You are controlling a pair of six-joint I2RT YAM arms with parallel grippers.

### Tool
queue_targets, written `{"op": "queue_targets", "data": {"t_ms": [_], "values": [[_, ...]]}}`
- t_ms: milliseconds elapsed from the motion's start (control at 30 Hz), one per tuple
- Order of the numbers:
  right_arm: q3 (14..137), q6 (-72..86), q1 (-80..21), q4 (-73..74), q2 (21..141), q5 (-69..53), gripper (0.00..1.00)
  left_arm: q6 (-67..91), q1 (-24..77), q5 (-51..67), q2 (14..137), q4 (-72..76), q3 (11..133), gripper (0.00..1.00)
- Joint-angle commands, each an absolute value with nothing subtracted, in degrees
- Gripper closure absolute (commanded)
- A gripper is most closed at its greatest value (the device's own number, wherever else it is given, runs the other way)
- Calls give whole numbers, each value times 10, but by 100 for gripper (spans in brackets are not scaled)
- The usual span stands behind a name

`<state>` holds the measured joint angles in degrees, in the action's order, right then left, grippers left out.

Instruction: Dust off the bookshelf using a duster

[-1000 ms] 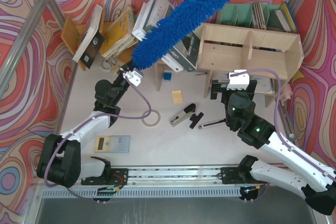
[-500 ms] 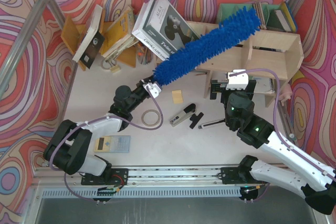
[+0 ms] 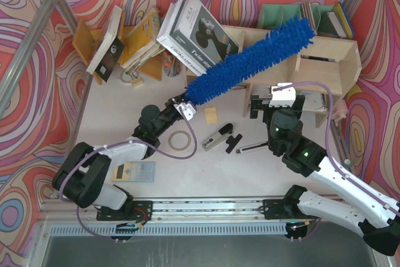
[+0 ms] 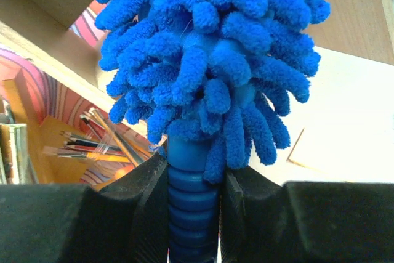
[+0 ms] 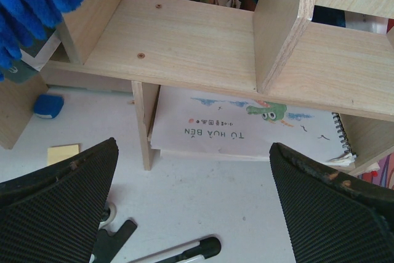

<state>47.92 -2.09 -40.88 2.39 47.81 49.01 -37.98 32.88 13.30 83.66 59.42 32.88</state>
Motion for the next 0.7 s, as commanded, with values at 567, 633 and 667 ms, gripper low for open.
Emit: {"op": "queue_targets", "data": {"t_ms": [567,633,667], "values": [[491,-11,-409,28,469,487,1,-395,311,120,714,543,353,100],[491,-10,-409,28,470,487,1,-369,312,124,726,562,346,100],[490,-10,-409,29,470,487,1,-361,312,127,732,573,342,100]]}}
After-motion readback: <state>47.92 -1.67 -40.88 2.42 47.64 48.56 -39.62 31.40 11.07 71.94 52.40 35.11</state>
